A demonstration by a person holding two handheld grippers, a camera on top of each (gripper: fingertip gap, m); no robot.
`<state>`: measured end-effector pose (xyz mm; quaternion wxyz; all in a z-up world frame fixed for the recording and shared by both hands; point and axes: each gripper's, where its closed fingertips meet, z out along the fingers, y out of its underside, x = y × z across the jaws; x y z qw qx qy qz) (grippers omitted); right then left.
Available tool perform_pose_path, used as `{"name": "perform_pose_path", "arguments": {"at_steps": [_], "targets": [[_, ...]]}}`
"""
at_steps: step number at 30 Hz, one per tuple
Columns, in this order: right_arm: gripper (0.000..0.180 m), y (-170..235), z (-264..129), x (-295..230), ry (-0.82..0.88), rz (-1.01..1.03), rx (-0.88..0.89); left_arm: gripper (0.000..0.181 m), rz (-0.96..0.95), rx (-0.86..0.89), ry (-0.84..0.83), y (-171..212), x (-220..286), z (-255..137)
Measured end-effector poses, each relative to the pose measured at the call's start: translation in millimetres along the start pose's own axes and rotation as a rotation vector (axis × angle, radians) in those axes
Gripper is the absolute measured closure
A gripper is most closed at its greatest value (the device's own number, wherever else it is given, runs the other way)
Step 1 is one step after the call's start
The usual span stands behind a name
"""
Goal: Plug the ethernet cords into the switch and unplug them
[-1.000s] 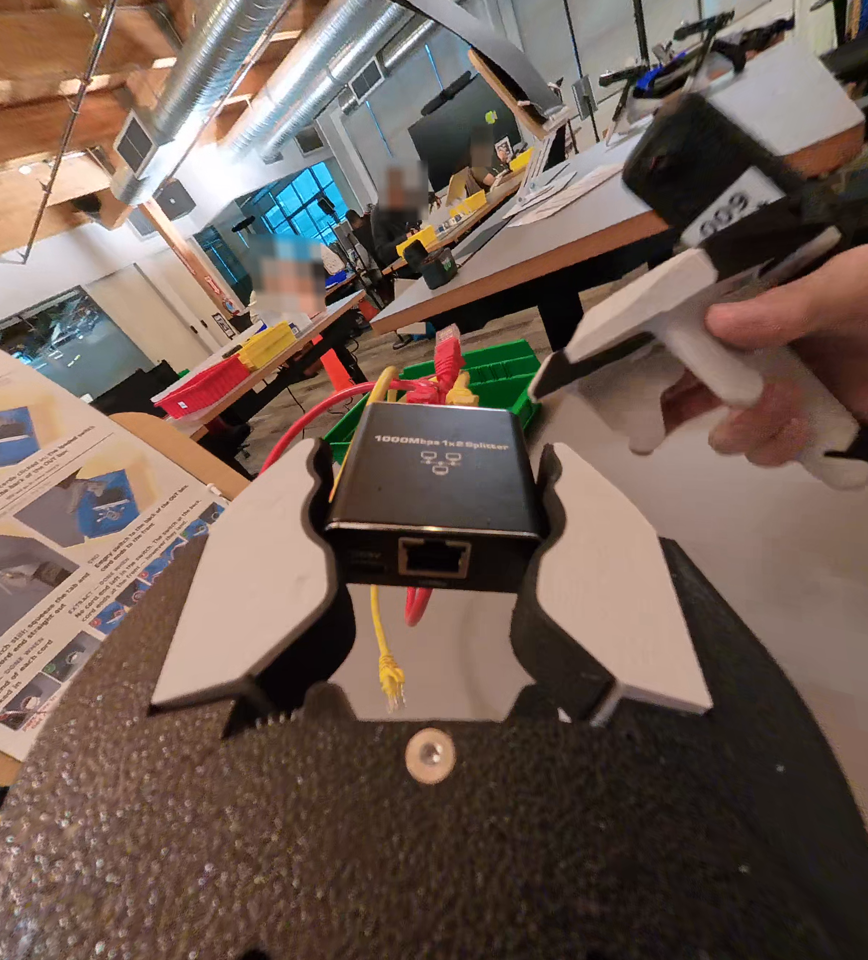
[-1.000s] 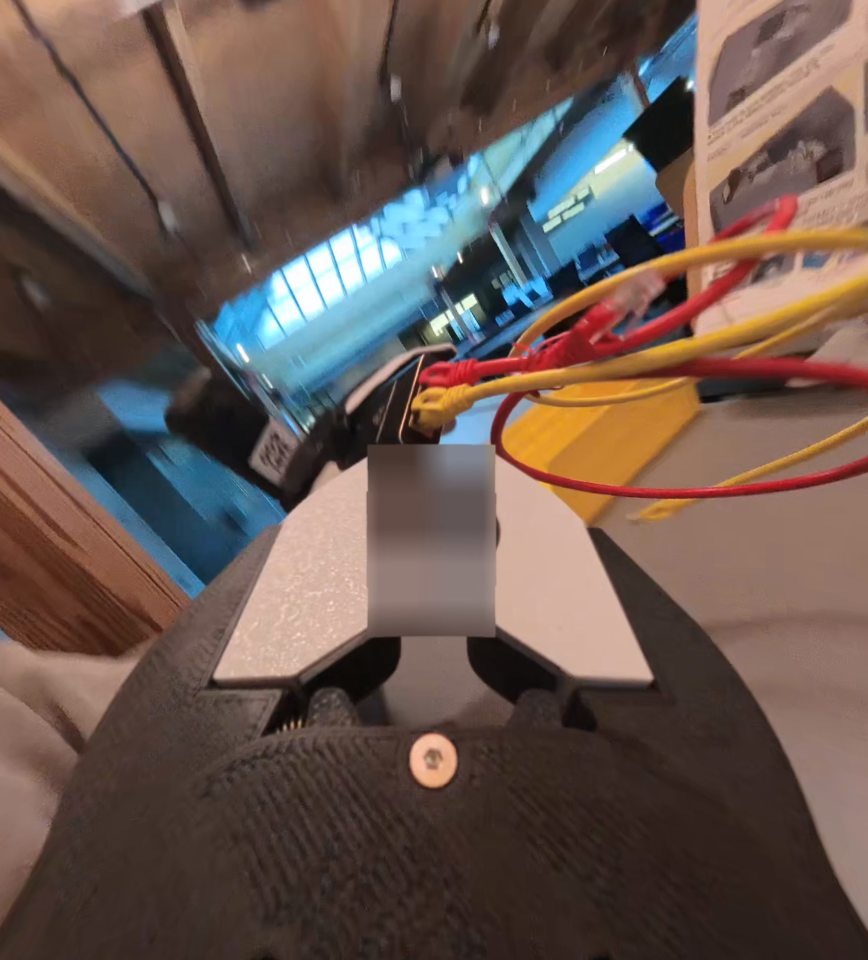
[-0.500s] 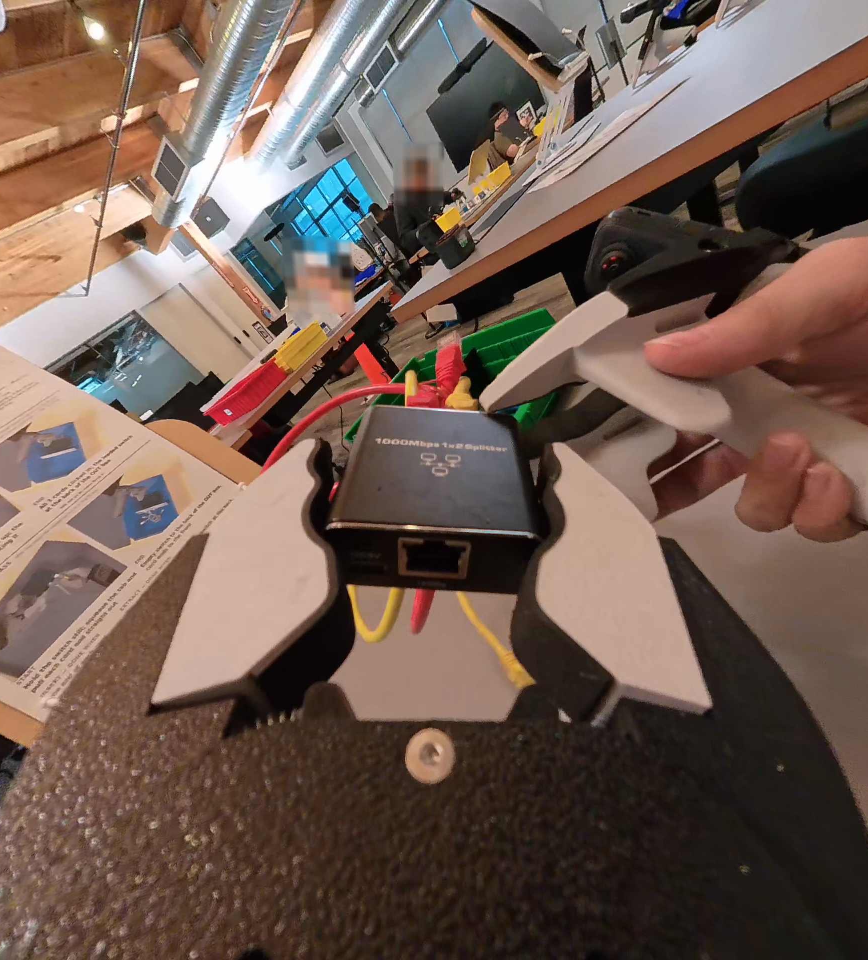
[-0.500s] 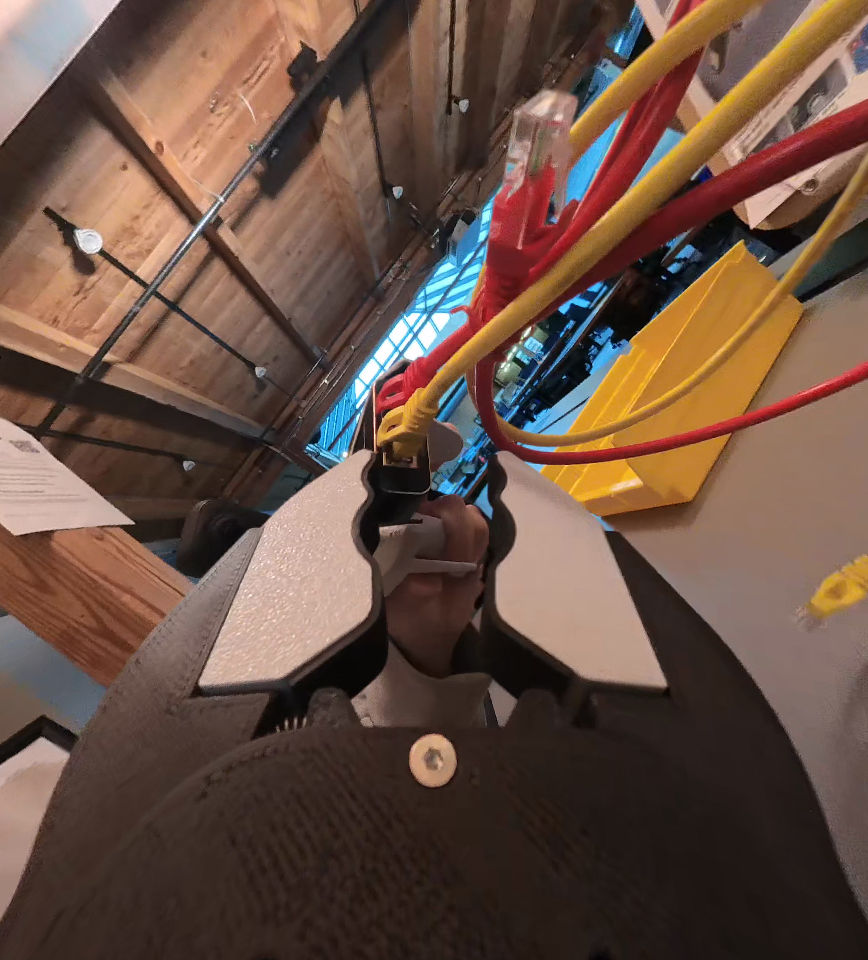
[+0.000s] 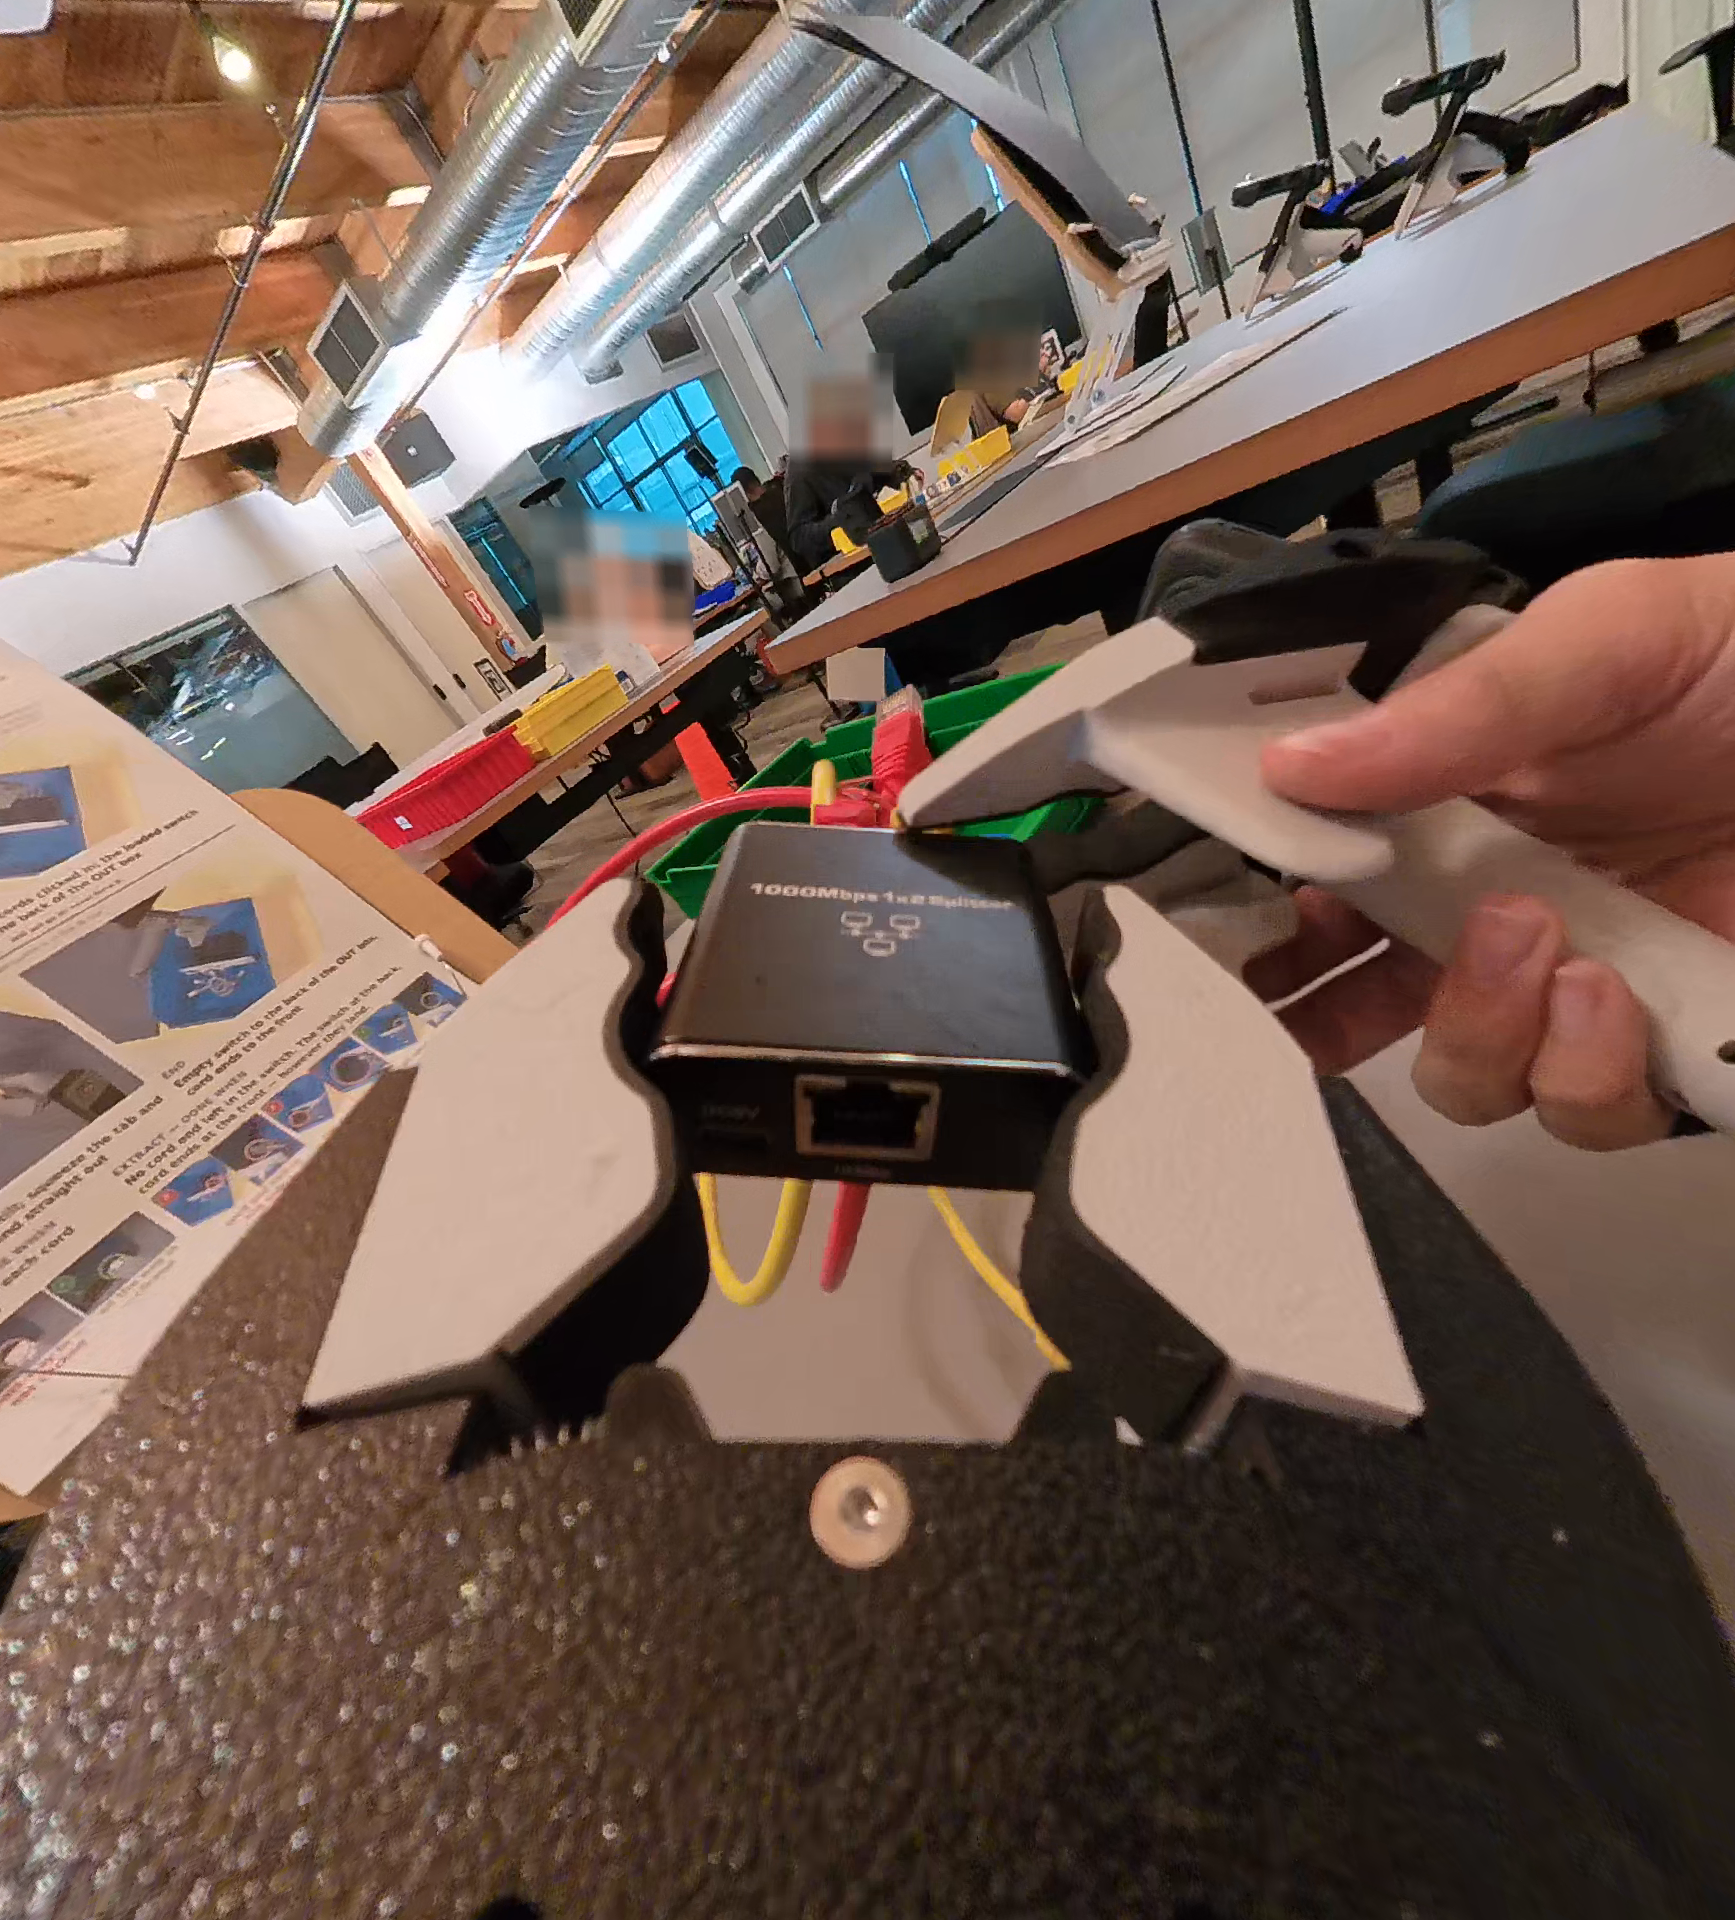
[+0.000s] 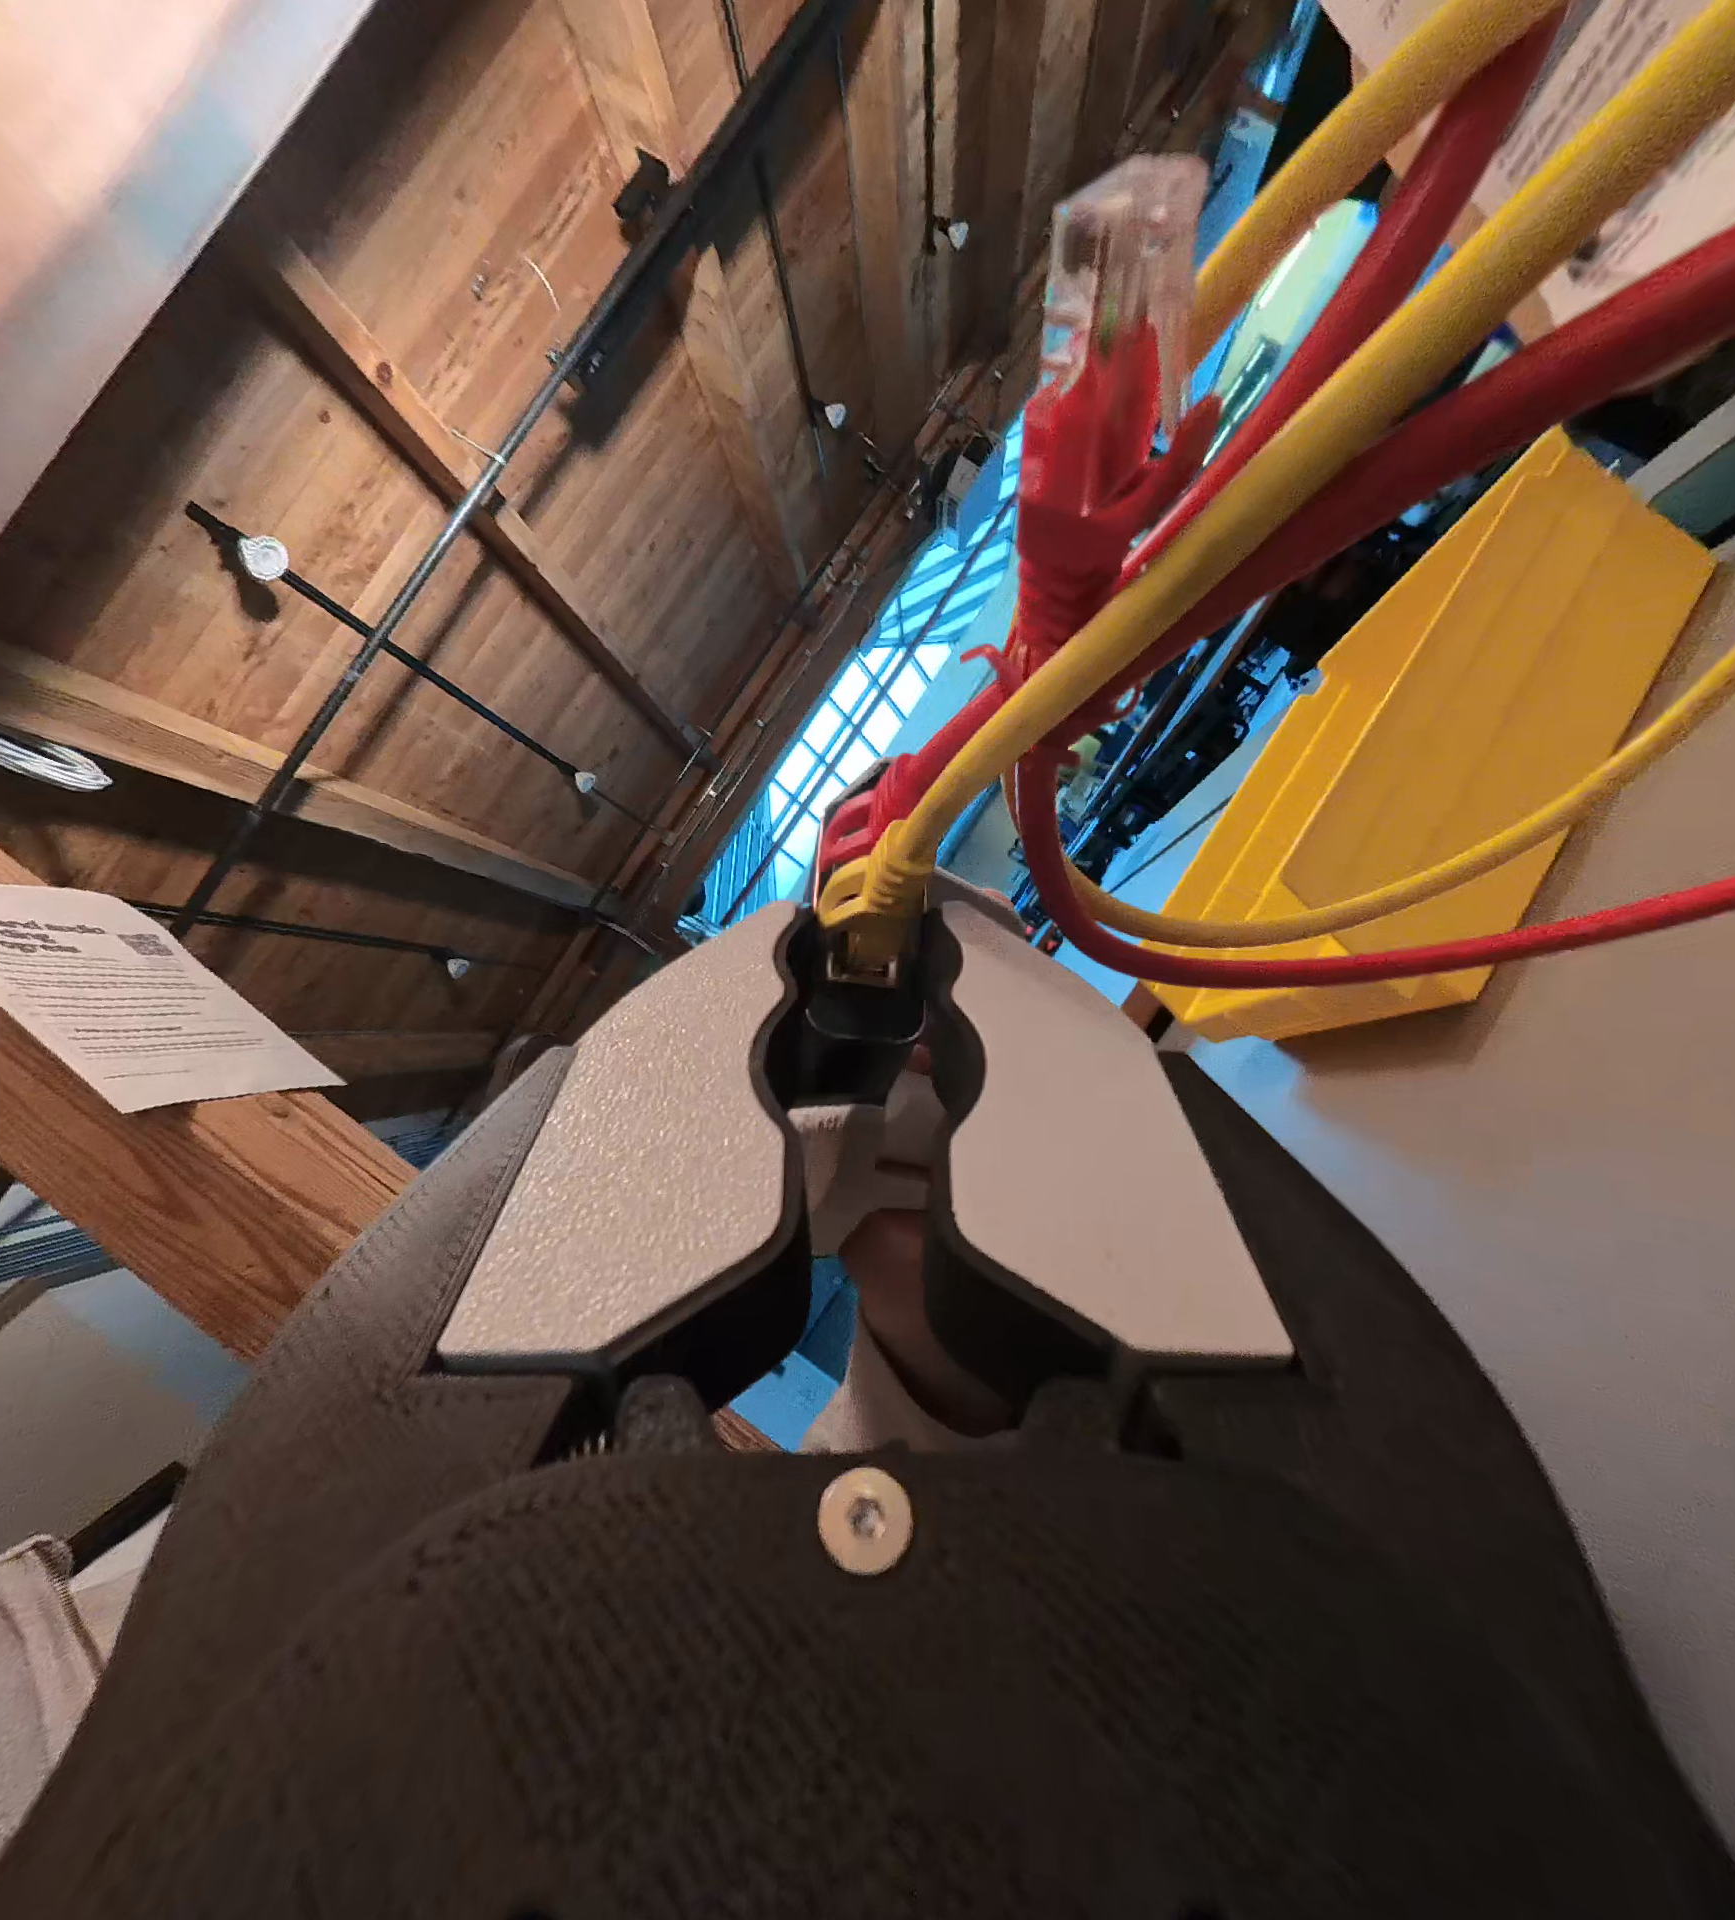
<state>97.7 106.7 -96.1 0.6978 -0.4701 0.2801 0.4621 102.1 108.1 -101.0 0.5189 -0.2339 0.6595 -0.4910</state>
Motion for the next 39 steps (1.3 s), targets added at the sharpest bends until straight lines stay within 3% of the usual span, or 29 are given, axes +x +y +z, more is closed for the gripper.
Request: {"name": "perform_pose_path", "arguments": {"at_steps": [11,32,39], "targets": [[0.162,6.5,15.7,11.1,0.086,-0.069,0.091,0.105,-0.028,0.015,-0.046,13.3,-10.1,-10.9],[0.165,3.9,6.5,1.2,0.061,-0.071,0.221,0.105,-0.087,0.063,-0.108,4.0,-3.7,-8.8],[0.164,4.2,6.8,8.6,0.105,-0.220,0.147,0.105,-0.144,0.043,-0.083,19.0,-2.6,-4.5]]}}
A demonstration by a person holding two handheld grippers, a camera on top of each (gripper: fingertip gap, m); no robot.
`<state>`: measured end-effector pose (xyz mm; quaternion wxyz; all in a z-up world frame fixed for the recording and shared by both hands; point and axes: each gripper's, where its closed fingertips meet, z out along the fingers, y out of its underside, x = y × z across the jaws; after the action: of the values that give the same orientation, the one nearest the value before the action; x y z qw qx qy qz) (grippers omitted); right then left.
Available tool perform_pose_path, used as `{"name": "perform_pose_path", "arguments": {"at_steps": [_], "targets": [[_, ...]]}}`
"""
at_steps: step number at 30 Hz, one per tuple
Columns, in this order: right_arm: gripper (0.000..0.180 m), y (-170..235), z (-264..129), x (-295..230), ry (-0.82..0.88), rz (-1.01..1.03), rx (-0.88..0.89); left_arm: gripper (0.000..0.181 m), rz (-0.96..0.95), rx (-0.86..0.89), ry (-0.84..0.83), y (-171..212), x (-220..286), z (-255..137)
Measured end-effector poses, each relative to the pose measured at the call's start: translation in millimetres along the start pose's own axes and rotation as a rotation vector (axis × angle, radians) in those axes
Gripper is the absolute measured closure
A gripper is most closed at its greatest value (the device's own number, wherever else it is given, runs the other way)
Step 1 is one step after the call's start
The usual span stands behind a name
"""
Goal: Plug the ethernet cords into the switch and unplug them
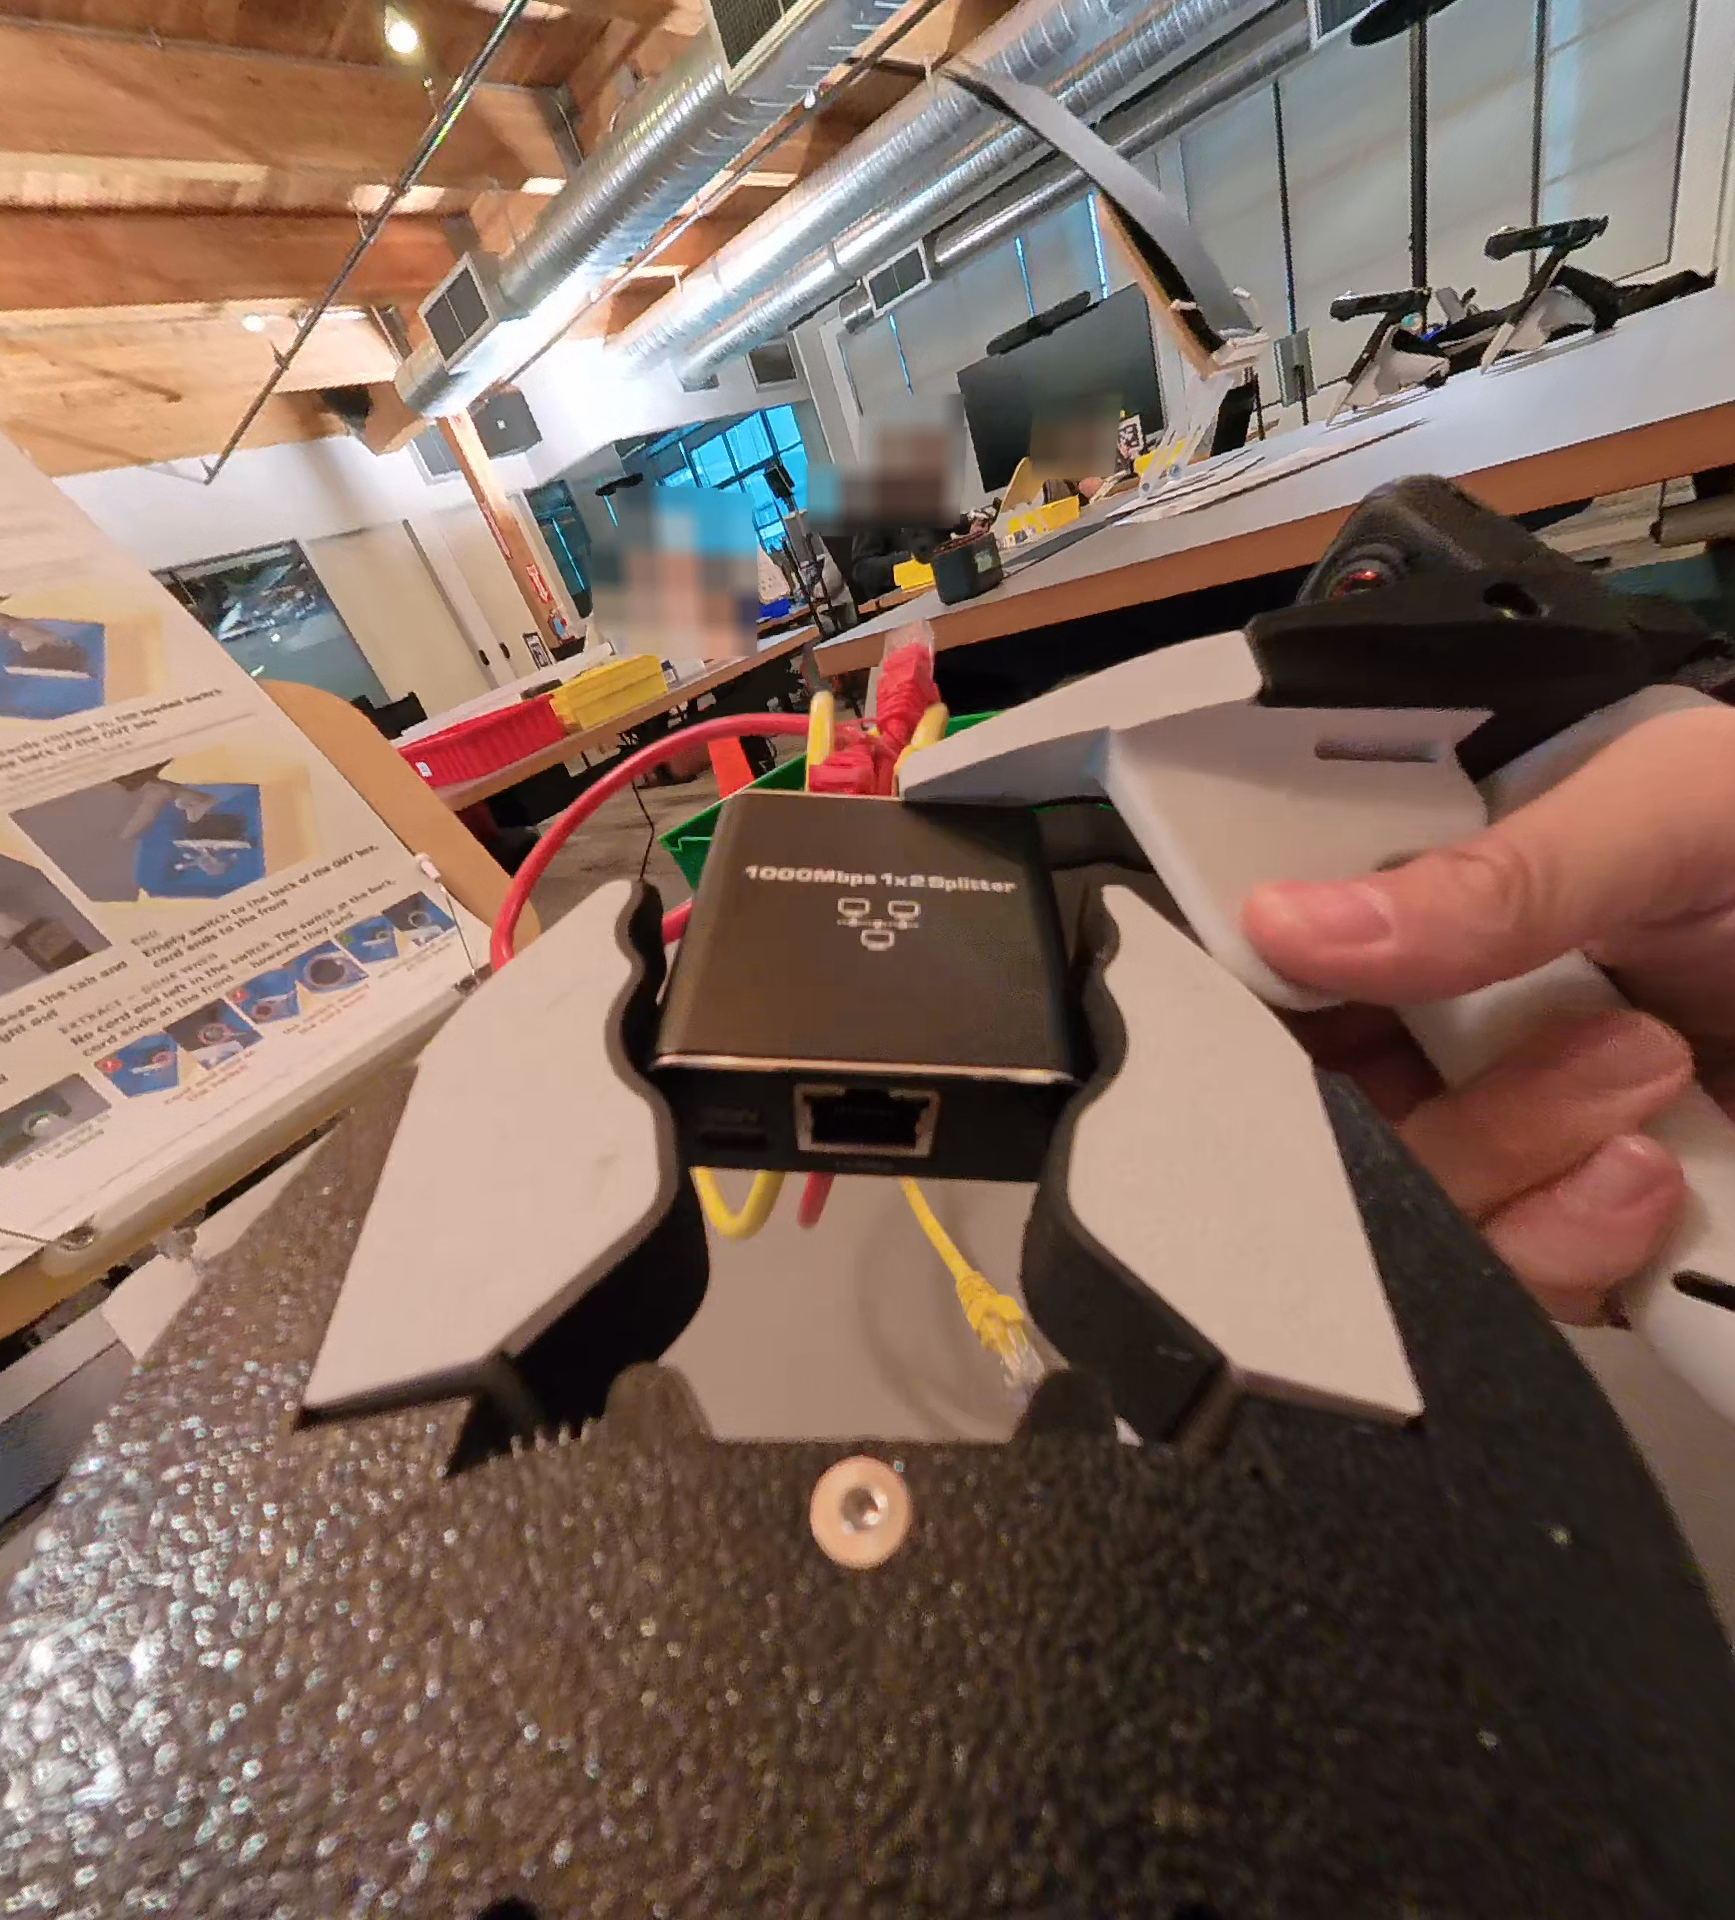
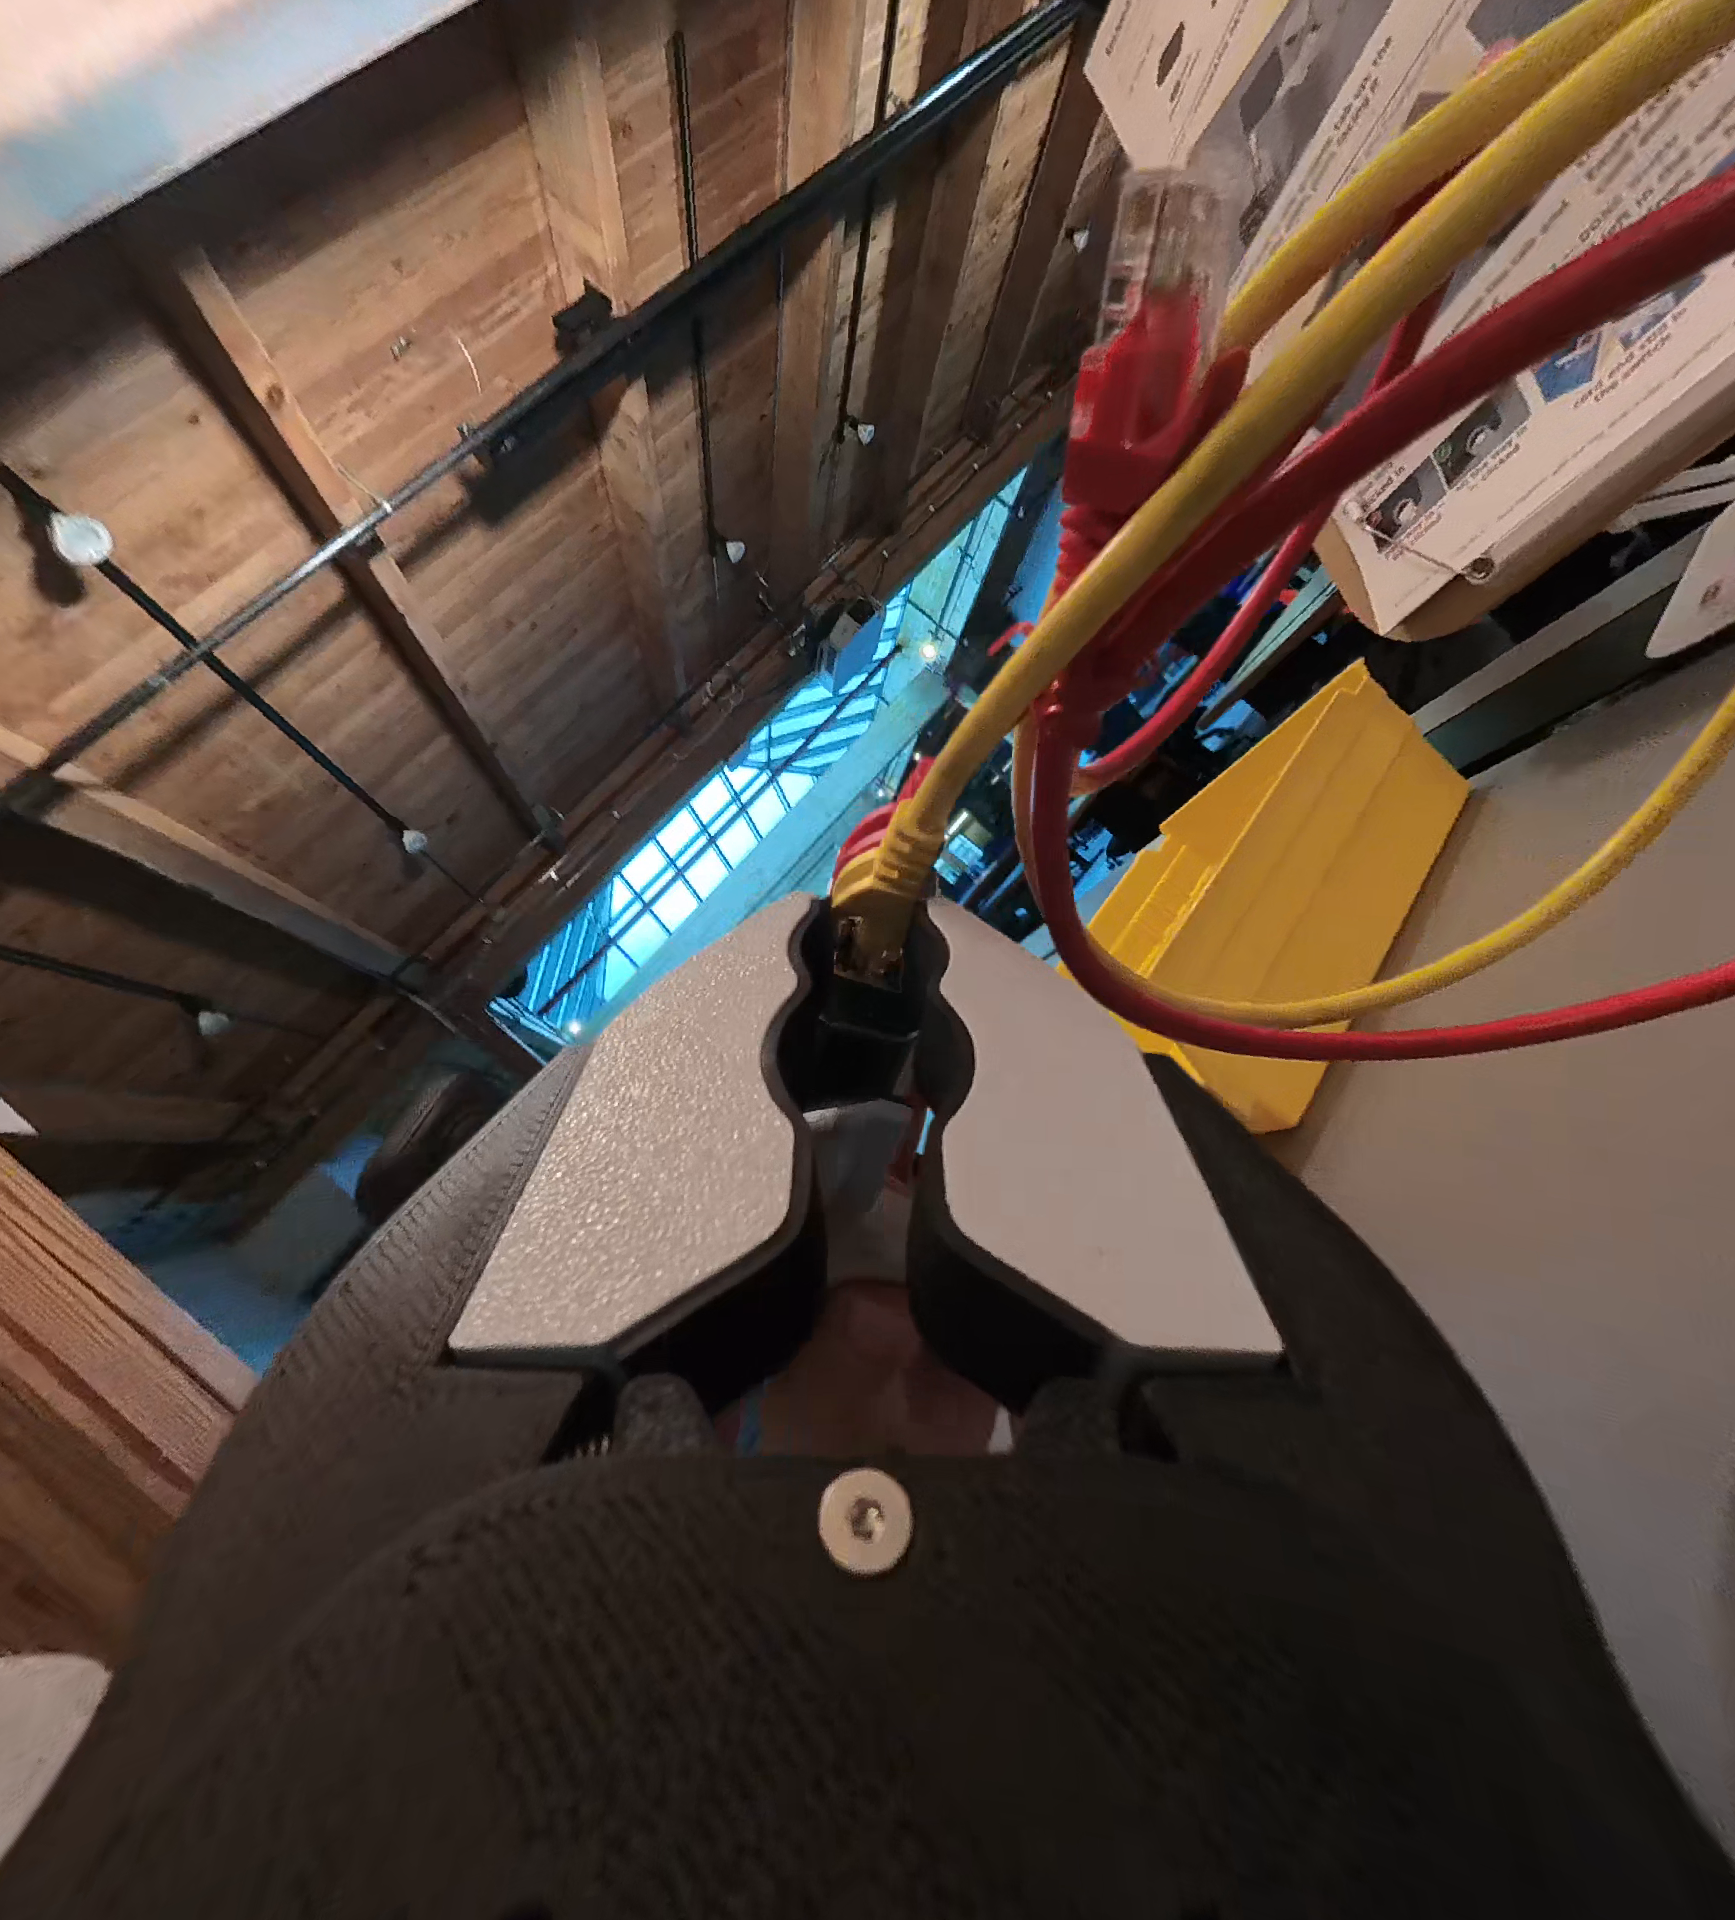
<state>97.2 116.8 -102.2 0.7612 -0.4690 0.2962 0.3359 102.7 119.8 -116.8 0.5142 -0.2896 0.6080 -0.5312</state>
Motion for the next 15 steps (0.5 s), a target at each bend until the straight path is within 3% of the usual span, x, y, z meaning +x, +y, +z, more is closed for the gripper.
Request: {"name": "perform_pose_path", "arguments": {"at_steps": [15], "targets": [[0.162,1.0,-6.3,20.1,0.066,-0.319,-0.157,0.105,-0.117,-0.074,0.025,30.3,5.7,10.1]]}}
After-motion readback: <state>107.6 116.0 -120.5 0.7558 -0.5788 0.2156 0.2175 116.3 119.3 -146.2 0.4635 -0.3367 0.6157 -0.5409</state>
